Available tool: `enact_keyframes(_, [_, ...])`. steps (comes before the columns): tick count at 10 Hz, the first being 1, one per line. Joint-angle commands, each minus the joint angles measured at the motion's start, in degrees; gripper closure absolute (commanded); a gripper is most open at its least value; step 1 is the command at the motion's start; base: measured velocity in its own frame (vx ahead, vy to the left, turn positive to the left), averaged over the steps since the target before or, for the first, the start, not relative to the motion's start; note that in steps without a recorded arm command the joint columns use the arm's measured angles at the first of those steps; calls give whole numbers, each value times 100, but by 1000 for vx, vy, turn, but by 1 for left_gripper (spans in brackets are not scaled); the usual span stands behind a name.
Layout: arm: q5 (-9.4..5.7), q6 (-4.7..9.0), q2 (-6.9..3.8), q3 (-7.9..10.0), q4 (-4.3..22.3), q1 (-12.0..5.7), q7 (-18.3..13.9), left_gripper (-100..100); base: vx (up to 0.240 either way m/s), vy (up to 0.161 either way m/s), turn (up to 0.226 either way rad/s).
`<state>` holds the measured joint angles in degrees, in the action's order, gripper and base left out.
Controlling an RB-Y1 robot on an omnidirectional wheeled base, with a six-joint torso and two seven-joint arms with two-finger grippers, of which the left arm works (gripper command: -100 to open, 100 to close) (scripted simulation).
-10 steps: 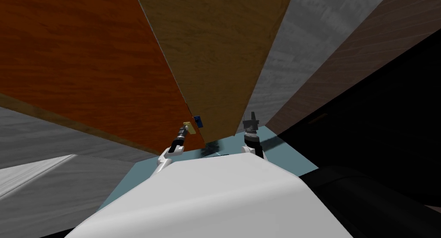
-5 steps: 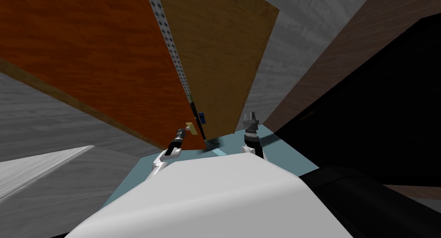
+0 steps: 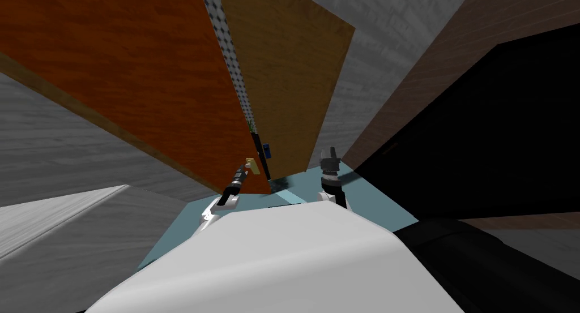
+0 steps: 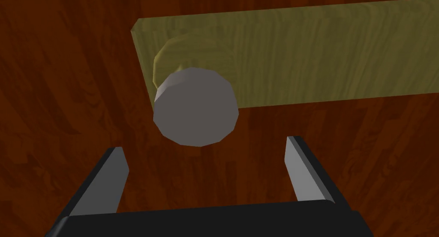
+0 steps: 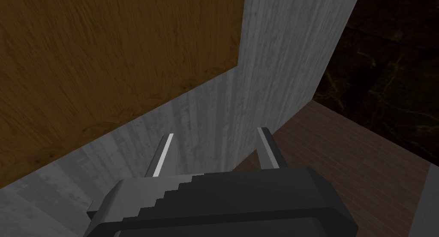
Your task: Pull the door open
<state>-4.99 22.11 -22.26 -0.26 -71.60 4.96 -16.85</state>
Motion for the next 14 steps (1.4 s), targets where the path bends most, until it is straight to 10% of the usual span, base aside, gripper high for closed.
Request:
enact_keyframes(1, [8,39,-45,-127,-127,69,-79,-100,-201,23,-63])
enact_keyframes(10, [20,113,22,-144,1,-67,-56,-100,52,12,-30])
enact_keyframes(11, [20,113,22,-144,1,-67,-56,100,-6,0,6])
enact_keyframes(14, [20,113,22,-144,1,-67,-56,100,-25,2,-1])
